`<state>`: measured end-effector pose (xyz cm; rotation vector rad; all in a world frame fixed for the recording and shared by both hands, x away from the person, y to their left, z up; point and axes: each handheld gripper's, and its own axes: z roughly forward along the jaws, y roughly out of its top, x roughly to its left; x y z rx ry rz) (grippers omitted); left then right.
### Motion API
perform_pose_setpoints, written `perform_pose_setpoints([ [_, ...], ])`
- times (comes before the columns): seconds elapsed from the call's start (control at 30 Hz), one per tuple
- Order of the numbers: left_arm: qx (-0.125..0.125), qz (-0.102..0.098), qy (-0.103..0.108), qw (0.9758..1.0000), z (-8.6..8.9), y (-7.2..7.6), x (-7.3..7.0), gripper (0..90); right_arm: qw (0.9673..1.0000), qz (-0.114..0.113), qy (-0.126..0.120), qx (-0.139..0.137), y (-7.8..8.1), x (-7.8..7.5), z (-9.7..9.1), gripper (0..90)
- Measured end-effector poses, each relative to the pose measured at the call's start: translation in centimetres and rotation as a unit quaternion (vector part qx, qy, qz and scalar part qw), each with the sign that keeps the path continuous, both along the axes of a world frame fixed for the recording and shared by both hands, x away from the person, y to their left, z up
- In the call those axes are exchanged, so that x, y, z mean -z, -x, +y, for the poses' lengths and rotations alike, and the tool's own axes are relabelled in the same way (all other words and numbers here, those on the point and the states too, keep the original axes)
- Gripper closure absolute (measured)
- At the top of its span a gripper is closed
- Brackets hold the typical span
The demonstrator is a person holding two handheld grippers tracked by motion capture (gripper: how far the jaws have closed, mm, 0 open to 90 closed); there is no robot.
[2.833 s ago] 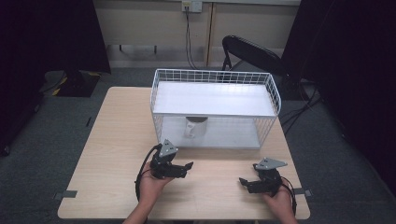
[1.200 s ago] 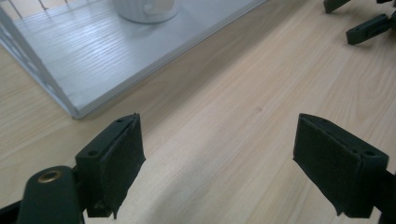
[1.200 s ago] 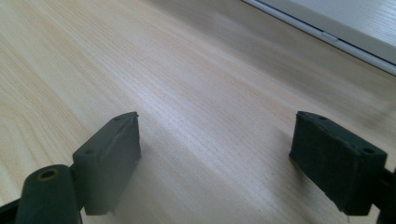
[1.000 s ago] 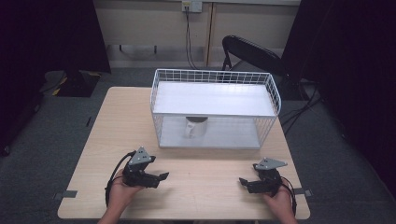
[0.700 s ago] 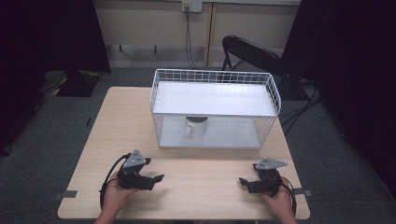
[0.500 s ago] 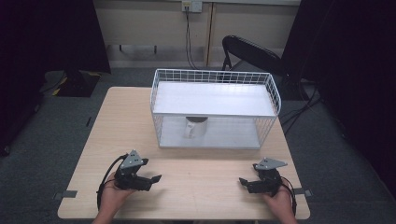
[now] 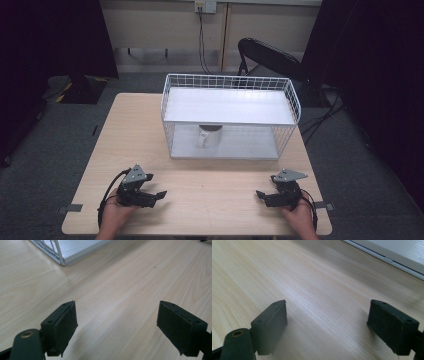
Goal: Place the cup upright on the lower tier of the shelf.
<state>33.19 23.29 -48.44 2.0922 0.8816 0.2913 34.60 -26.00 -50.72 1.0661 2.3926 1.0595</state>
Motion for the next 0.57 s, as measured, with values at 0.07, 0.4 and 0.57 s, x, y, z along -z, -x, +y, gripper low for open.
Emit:
perform_pose_setpoints([
  [0.07,-0.001,0.003,-0.001,1.0,0.3,0.0,0.1,16.4,1.0,0.0,0.0,0.0,0.0,0.0,0.0,15.1],
  [0.4,-0.015,0.012,-0.013,0.9997,1.1,0.2,1.1,16.8,1.0,0.0,0.0,0.0,0.0,0.0,0.0,15.1],
  [0.57,-0.024,0.02,-0.026,0.9992,1.3,0.1,1.6,16.9,1.0,0.0,0.0,0.0,0.0,0.0,0.0,15.1],
])
